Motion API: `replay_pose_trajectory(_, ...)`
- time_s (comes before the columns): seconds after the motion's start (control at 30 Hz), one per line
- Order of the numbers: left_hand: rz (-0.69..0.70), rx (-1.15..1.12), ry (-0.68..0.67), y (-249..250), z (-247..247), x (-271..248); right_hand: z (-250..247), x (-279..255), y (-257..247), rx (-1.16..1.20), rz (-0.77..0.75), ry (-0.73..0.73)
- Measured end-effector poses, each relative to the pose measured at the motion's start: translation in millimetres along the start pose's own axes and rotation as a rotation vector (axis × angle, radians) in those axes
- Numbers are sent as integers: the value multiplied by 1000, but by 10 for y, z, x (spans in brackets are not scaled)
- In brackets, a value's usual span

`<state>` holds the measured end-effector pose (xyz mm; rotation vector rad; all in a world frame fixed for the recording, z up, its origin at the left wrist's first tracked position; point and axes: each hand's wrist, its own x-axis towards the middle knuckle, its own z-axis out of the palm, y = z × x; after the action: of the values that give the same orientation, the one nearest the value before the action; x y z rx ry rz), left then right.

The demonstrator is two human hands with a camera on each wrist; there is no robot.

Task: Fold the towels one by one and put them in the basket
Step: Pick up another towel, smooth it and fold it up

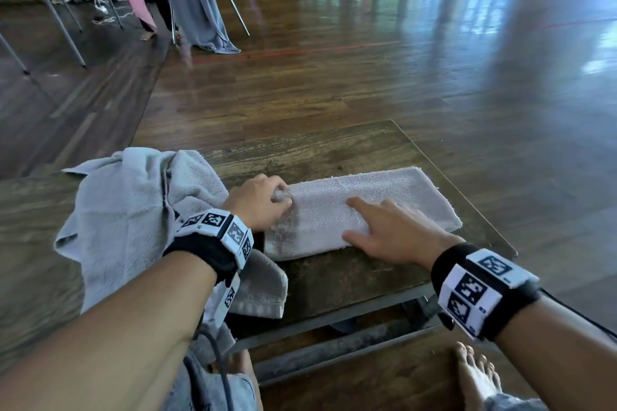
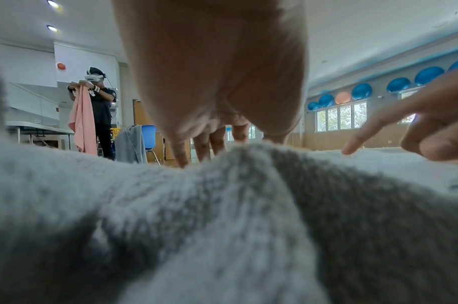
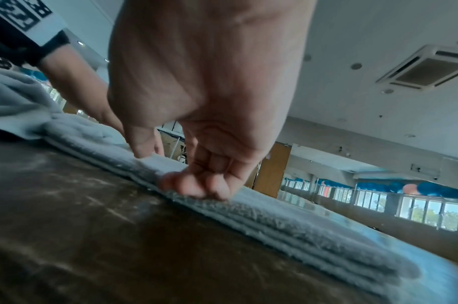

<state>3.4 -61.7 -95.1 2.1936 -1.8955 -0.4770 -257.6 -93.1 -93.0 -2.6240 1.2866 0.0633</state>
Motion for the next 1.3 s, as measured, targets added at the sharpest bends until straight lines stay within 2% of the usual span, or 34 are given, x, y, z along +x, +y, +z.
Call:
replay_pose_trajectory(0.07, -12, -16, 10, 9, -19, -22, 4, -16, 10, 15, 39, 33)
replay_pose_trajectory(0.23, -29, -185, -76, 159, 7, -77, -88, -65, 218, 129, 119, 61)
replay_pose_trajectory(0.37, -7, -358, -234, 271, 3, -85, -106, -71, 338, 204, 126, 42)
replay_pose_trajectory(0.53, 115, -183, -440, 340, -68, -104, -33, -125, 492, 128, 65, -12)
replay_pose_trajectory(0.6, 135, -87, -480, 374, -87, -92, -24, -153, 565, 117, 48, -20)
replay_pose_trajectory(0.77, 222, -163, -348, 378, -55, -76, -3, -241, 706, 125, -26, -92)
replay_pose_trajectory(0.97, 316, -297, -201, 370, -19, -87, -24, -283, 749, 196, -71, -109)
replay_pose_trajectory(1.3, 299, -431, 126, 560, -51, -23, -72, -375, 580, 158, -115, -81)
